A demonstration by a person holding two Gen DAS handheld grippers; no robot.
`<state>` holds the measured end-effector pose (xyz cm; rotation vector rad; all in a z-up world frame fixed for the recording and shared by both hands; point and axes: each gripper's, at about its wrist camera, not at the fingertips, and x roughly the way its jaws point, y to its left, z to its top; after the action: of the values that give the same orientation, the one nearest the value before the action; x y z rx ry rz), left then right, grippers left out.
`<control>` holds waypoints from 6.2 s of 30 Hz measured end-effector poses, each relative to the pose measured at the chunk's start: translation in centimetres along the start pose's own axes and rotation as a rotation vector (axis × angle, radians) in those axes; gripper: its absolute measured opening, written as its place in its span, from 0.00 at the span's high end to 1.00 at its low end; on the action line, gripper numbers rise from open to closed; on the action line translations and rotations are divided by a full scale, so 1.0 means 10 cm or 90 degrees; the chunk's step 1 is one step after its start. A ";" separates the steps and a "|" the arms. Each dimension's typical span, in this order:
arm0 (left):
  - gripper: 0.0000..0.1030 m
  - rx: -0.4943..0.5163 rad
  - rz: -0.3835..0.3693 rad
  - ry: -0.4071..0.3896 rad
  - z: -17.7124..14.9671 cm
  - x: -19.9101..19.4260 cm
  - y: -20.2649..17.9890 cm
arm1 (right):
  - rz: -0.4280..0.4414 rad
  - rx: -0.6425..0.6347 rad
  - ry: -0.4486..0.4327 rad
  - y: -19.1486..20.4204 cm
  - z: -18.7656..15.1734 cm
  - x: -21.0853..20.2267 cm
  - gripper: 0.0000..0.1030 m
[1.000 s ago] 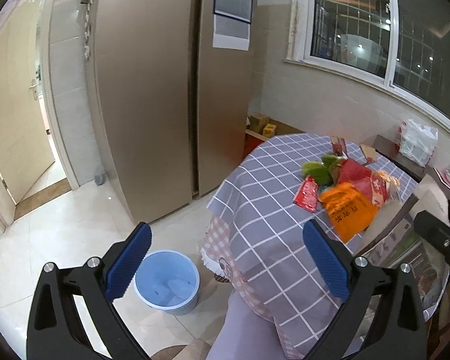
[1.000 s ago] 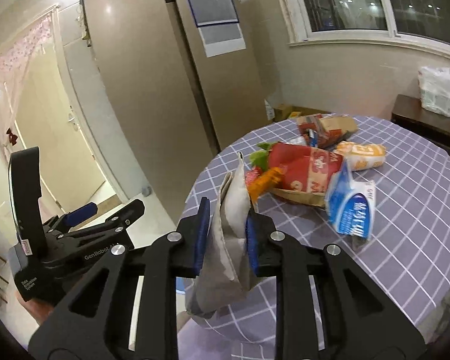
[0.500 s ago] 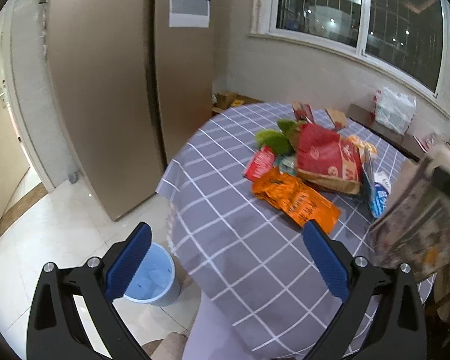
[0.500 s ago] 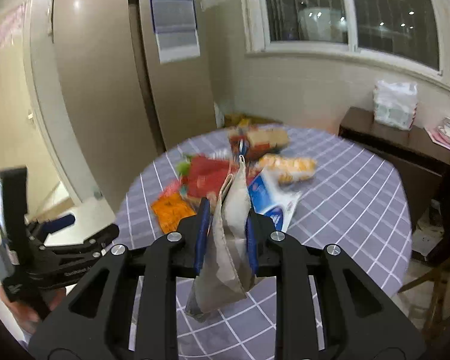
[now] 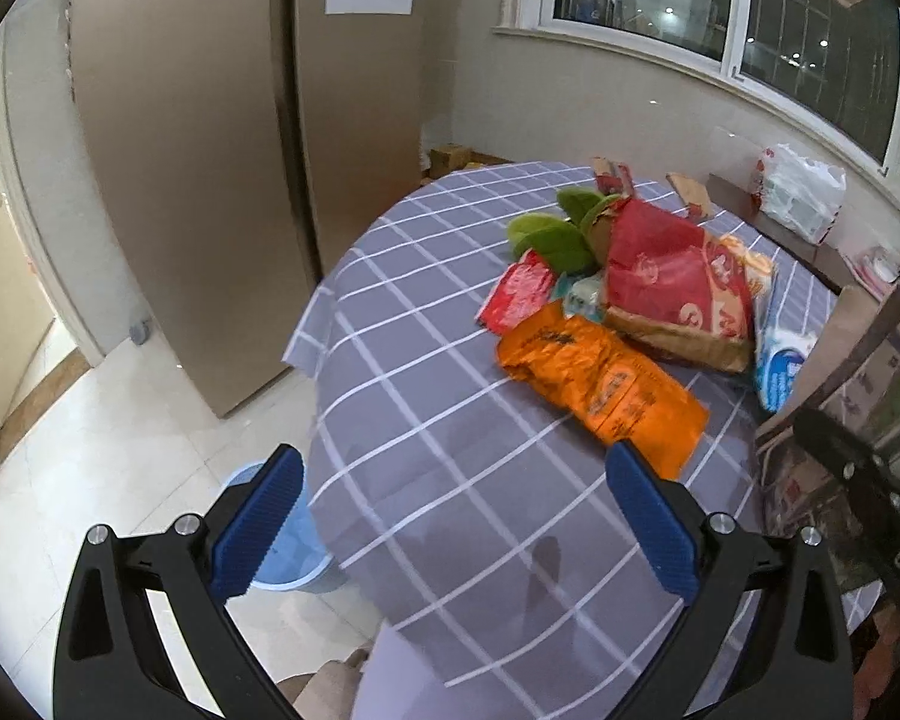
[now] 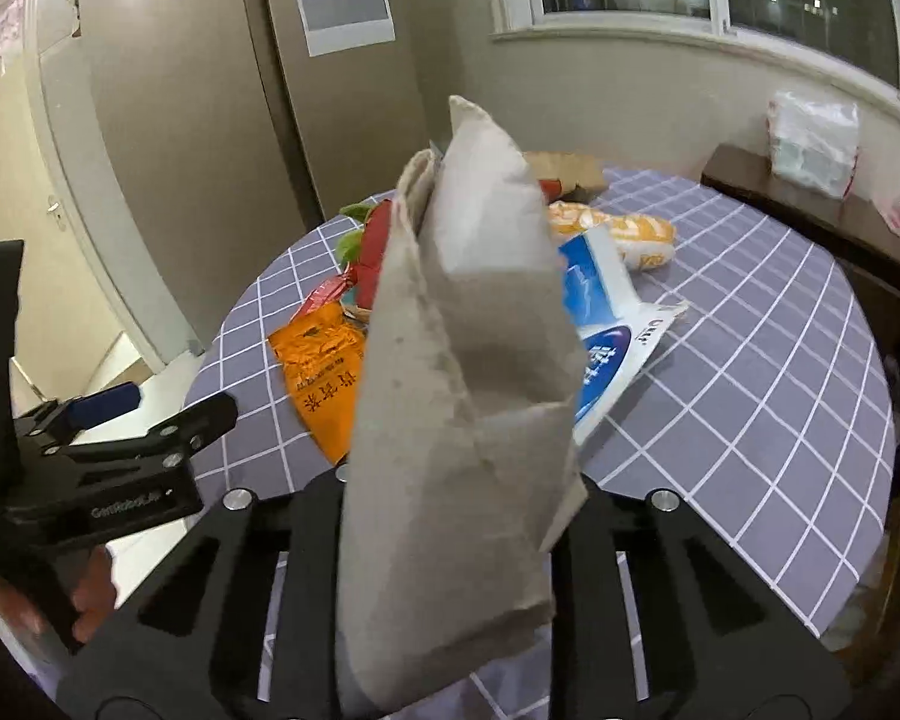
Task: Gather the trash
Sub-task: 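Lift the grey paper bag with the right gripper while the left gripper grasps the orange snack bag, then carry both bags over the blue bin and open both grippers, then move both open grippers back toward the table, then grasp the blue-white box with the right gripper while the left gripper grasps the red wrapper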
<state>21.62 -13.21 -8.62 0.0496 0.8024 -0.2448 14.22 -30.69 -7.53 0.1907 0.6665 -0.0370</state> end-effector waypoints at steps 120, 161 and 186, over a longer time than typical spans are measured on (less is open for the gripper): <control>0.30 -0.216 0.294 0.030 -0.31 -0.14 2.89 | 0.285 -0.247 0.243 3.16 0.00 1.79 0.22; 0.19 0.034 0.074 -0.076 0.42 -0.10 0.47 | 0.016 0.039 -0.019 0.28 0.52 0.23 0.09; 0.38 0.052 -0.075 0.027 0.76 0.99 -0.11 | -0.082 0.139 0.072 -0.77 0.20 0.49 0.09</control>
<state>33.35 -17.24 -10.34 0.0852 0.8390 -0.3890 18.57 -38.52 -10.26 0.3616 0.7878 -0.2247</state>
